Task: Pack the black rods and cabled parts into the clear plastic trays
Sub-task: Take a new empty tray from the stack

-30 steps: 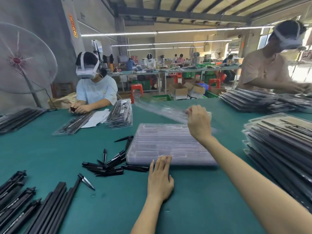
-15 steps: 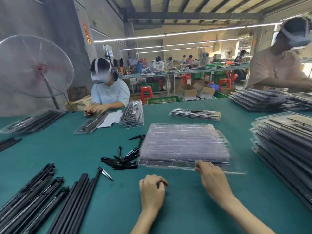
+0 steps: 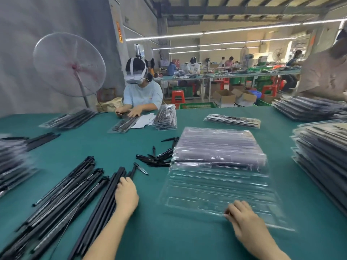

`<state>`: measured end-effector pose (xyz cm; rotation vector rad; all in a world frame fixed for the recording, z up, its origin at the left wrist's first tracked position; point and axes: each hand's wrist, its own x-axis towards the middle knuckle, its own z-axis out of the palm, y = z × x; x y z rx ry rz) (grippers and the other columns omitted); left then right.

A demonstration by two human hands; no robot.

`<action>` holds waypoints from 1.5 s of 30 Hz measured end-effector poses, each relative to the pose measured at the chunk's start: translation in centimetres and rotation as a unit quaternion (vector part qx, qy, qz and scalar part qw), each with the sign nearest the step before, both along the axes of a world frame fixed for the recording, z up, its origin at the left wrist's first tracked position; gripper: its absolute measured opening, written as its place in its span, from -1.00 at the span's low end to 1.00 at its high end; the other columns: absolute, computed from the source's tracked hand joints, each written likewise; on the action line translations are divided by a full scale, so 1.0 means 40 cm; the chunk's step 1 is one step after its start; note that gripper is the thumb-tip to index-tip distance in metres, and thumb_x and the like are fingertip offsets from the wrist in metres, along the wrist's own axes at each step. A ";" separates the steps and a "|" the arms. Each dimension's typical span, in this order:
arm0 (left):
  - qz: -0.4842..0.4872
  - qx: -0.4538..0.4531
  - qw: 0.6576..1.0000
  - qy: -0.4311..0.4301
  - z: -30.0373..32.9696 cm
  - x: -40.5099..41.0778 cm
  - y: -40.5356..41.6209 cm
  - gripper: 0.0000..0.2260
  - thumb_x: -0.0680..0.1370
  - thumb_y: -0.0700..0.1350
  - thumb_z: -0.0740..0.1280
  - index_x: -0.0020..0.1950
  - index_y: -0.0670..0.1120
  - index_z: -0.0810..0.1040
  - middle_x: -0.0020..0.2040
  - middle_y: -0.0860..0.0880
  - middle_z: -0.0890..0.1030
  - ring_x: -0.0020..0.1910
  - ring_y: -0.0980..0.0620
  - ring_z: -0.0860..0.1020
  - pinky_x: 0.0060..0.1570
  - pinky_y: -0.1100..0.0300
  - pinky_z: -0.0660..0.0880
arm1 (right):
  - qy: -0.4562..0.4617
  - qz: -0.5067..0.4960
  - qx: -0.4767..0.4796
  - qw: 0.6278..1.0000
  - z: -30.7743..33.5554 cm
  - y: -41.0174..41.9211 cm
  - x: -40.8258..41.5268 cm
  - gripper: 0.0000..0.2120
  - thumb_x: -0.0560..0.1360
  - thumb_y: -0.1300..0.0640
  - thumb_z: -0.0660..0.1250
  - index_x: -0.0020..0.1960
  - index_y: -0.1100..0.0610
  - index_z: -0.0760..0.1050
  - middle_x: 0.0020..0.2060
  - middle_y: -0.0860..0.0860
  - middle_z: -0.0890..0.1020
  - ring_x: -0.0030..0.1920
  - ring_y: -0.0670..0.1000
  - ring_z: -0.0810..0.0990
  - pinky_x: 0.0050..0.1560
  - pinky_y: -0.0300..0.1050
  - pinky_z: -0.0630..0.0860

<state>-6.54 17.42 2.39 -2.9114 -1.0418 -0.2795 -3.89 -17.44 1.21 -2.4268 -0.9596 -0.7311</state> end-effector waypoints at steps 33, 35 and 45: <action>-0.146 -0.703 0.670 -0.189 0.119 0.006 -0.336 -0.85 0.63 -0.15 0.16 -0.12 -0.16 0.36 -0.34 -0.05 0.51 -0.62 0.13 0.37 -0.63 0.34 0.24 | 0.484 0.026 0.206 0.850 0.100 -0.105 -0.073 -0.92 0.52 0.23 0.35 -0.03 0.16 0.62 -0.42 0.10 0.64 -0.50 -0.06 0.47 -0.49 -0.27 0.36; -0.120 -0.695 0.663 -0.249 0.099 0.013 -0.319 -0.86 0.61 -0.08 0.26 -0.07 -0.13 0.39 -0.21 -0.05 0.52 -0.59 0.16 0.39 -0.60 0.35 0.28 | 0.393 -0.016 0.172 0.903 0.094 -0.155 -0.042 -0.88 0.49 0.26 0.39 -0.10 0.06 0.63 -0.42 0.02 0.65 -0.51 -0.11 0.49 -0.44 -0.32 0.42; -0.185 -0.458 0.835 -0.241 0.011 0.033 -0.227 -0.84 0.39 -0.14 0.54 -0.23 -0.04 0.56 -0.30 0.05 0.60 -0.37 0.14 0.48 -0.30 0.37 0.42 | 0.222 -0.087 0.054 0.970 0.015 -0.270 0.040 -0.67 0.36 0.20 0.53 -0.19 -0.21 0.52 -0.22 -0.24 0.60 -0.12 -0.24 0.56 -0.06 -0.35 0.43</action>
